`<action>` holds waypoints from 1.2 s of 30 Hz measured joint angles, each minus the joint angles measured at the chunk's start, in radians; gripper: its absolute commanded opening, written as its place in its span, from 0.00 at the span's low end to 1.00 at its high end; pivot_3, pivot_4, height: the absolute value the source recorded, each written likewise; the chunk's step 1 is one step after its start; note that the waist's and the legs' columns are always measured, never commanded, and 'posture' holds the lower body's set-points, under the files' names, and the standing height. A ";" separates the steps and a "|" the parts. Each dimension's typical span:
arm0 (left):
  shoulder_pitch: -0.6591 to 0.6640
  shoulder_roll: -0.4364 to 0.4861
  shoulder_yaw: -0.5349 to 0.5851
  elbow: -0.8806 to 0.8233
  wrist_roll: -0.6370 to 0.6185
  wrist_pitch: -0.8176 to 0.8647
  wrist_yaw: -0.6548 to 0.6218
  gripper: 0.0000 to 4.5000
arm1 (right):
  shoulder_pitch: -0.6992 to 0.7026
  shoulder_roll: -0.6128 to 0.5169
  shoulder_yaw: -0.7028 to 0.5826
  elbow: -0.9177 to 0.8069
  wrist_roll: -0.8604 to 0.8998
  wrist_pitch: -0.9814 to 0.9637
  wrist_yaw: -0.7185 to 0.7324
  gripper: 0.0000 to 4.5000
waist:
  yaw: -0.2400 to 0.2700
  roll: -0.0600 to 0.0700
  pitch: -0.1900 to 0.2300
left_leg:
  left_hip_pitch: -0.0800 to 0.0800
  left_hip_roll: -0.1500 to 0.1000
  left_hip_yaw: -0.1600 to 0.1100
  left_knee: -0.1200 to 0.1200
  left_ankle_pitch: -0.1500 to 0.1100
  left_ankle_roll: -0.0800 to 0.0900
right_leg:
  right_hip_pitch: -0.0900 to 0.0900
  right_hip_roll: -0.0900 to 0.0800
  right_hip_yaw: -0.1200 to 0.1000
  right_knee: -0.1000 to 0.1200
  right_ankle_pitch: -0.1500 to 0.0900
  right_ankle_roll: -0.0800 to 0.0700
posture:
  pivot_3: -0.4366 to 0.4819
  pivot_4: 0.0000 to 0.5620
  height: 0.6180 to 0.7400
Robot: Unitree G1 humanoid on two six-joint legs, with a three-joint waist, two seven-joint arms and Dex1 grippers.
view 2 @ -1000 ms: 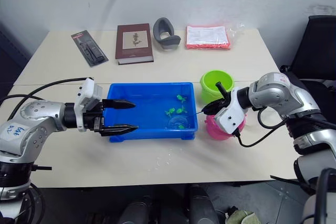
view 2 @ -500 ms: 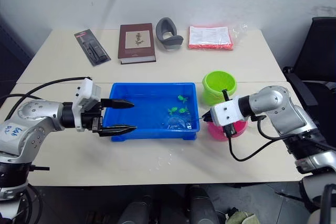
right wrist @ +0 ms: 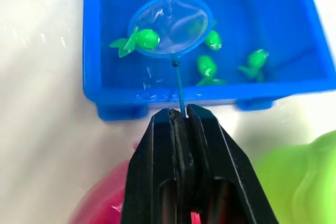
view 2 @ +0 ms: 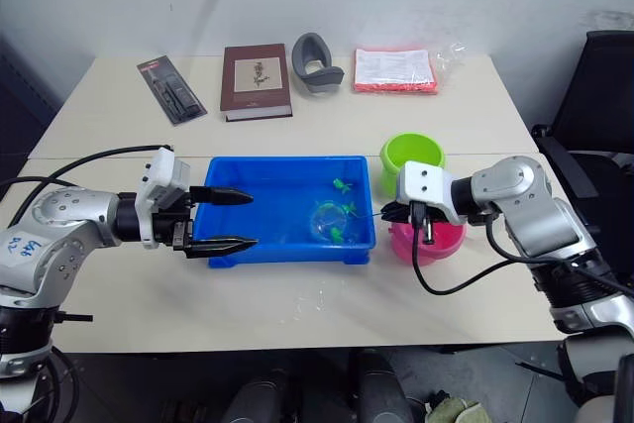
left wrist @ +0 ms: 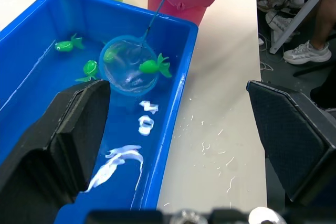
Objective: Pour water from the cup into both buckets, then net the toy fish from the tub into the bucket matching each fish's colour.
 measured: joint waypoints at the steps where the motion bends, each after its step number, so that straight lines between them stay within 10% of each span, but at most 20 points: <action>1: 0.000 0.000 0.000 0.000 0.000 0.000 -0.001 0.99 | 0.000 0.000 -0.011 -0.006 0.020 0.053 0.002 0.00 | 0.000 0.000 0.000 | 0.000 0.000 0.000 0.000 0.000 0.000 | 0.000 0.000 0.000 0.000 0.000 0.000 | 0.48 0.27 1.00; 21: -0.196 -0.113 -0.003 0.098 -0.059 0.034 0.000 0.99 | 0.017 -0.030 -0.434 -0.159 0.423 0.852 -0.196 0.00 | 0.023 0.000 0.000 | -0.007 -0.001 -0.005 0.000 0.000 0.001 | -0.003 -0.003 -0.006 -0.004 0.000 0.001 | 0.48 0.27 1.00; 36: -0.291 -0.187 -0.041 0.163 -0.016 -0.016 0.040 0.99 | -0.005 -0.075 -0.401 -0.024 0.197 0.506 -0.426 0.00 | 0.022 0.000 0.000 | -0.008 -0.002 -0.004 0.000 0.000 0.001 | -0.003 -0.001 -0.007 -0.004 0.001 0.002 | 0.48 0.27 1.00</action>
